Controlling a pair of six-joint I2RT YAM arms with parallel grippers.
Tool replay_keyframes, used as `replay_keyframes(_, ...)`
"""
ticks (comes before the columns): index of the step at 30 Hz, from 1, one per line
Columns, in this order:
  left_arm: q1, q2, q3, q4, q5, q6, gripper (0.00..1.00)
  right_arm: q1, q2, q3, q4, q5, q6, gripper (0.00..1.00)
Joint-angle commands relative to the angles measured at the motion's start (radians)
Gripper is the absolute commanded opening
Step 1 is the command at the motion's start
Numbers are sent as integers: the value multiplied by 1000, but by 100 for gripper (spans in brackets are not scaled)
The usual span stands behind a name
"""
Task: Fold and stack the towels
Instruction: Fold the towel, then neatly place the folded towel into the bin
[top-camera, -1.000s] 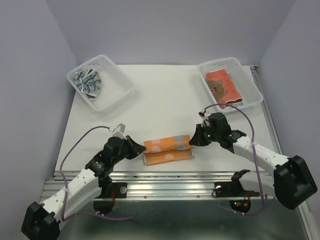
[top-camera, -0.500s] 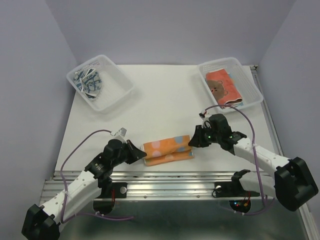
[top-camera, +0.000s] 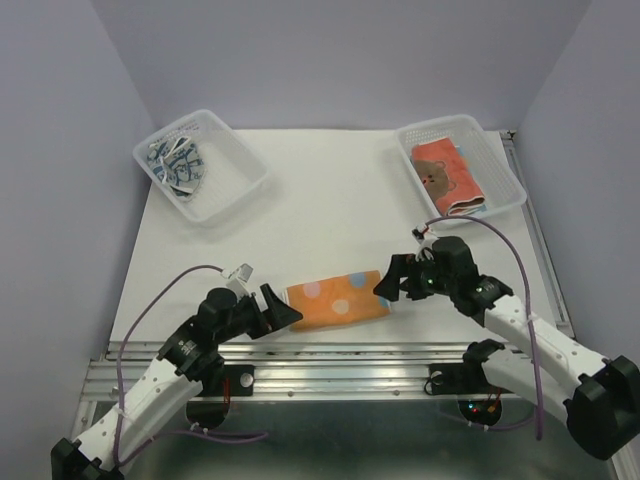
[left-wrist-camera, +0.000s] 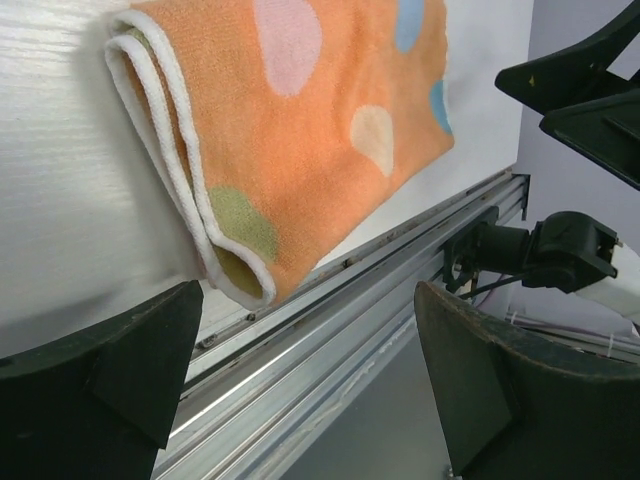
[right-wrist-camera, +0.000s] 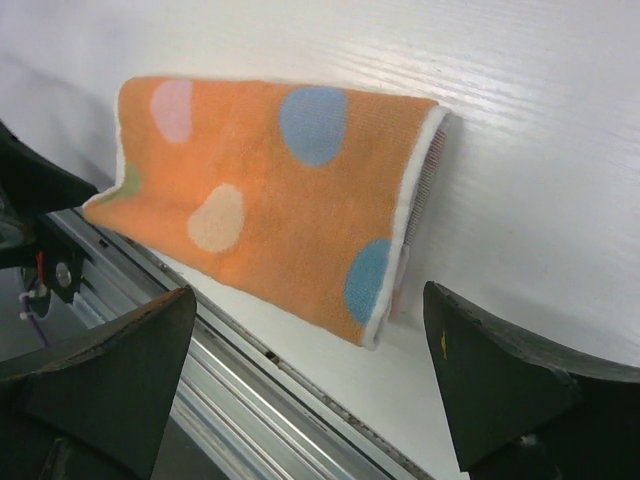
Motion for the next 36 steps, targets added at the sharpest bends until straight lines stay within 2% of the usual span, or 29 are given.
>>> replay_keyframes(1,-5,-17,41,-41,-29,-9,99,7,80,58,-33,82,20,100)
replay_keyframes(6,-5,32,64,-18,-141,-32,99,90,250,150,-56,218,24,100)
replay_keyframes(9,-5,84,88,-5,-191,-24,99,160,352,196,-94,338,46,97)
replay_keyframes(11,-5,119,94,-1,-201,-20,99,190,392,224,-111,428,67,91)
replay_keyframes(18,-5,173,99,13,-238,-15,99,242,498,229,-118,505,102,62)
replay_keyframes(23,-5,169,101,5,-255,-20,99,289,562,229,-110,533,118,58)
replay_keyframes(24,-5,167,101,5,-257,-20,99,295,571,229,-107,531,116,56)
replay_keyframes(25,-5,166,101,2,-258,-23,99,302,580,229,-104,534,122,43)
replay_keyframes(26,-5,166,102,2,-260,-23,99,311,596,229,-101,540,125,38)
replay_keyframes(30,-5,164,101,-4,-272,-24,99,323,630,239,-98,620,150,23)
replay_keyframes(31,-5,162,101,-2,-273,-24,99,322,636,244,-98,632,156,14)
replay_keyframes(32,-5,162,104,-4,-272,-20,99,323,639,247,-98,645,158,10)
replay_keyframes(36,-5,152,105,2,-272,-12,99,322,630,291,-119,778,90,4)
